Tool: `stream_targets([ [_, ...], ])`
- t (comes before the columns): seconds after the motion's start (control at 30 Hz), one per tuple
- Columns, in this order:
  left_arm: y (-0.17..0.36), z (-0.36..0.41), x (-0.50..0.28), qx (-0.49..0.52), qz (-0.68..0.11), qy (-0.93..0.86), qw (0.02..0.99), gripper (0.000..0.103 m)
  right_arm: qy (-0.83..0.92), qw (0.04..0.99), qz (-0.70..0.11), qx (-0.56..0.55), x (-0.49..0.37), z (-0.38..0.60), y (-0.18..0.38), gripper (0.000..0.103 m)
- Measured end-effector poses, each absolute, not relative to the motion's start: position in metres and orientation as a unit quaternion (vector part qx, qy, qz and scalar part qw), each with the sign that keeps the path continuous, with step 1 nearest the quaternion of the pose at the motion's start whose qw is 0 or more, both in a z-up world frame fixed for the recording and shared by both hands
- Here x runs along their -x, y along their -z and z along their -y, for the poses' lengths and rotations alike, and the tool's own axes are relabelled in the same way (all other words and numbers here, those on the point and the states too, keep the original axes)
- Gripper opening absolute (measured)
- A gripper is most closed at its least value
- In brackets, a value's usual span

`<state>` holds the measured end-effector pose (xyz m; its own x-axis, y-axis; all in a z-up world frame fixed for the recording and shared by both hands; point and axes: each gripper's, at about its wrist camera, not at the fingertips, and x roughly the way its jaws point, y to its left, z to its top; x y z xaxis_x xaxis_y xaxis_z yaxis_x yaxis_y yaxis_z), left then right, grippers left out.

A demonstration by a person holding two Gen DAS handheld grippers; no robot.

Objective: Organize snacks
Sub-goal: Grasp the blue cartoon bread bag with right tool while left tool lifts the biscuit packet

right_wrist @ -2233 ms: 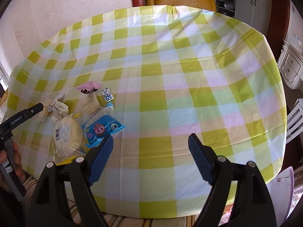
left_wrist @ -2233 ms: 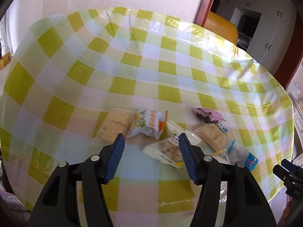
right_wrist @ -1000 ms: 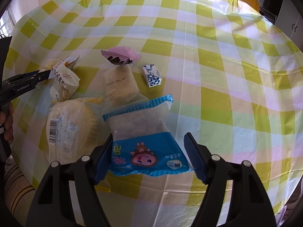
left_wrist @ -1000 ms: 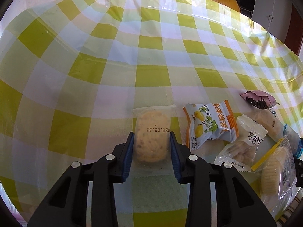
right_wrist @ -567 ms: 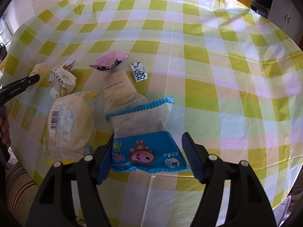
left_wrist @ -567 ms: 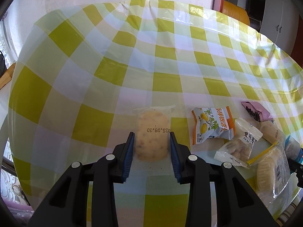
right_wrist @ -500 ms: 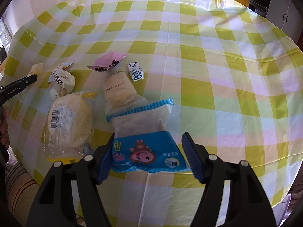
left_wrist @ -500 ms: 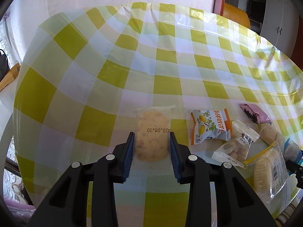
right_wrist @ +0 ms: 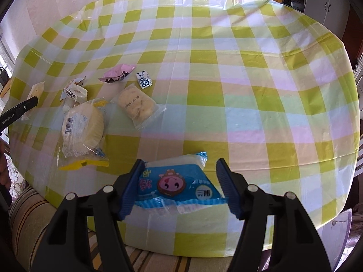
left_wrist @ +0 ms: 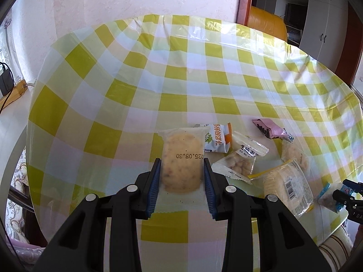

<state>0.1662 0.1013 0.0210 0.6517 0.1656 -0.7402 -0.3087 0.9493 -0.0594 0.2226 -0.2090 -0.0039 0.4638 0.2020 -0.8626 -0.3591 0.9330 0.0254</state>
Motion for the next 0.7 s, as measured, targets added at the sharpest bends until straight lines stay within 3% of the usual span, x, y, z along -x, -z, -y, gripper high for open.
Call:
stream_targets([
  [0.5, -0.02, -0.045, -0.147, 0.072, -0.417, -0.073, 0.903, 0.035, -0.169, 0.815, -0.544, 0.108, -0.193, 0.231, 0.021, 0.065],
  [0.7, -0.023, -0.028, -0.144, 0.064, -0.416, -0.055, 0.905, 0.035, -0.173, 0.812, -0.54, 0.137, -0.19, 0.225, 0.021, 0.077],
])
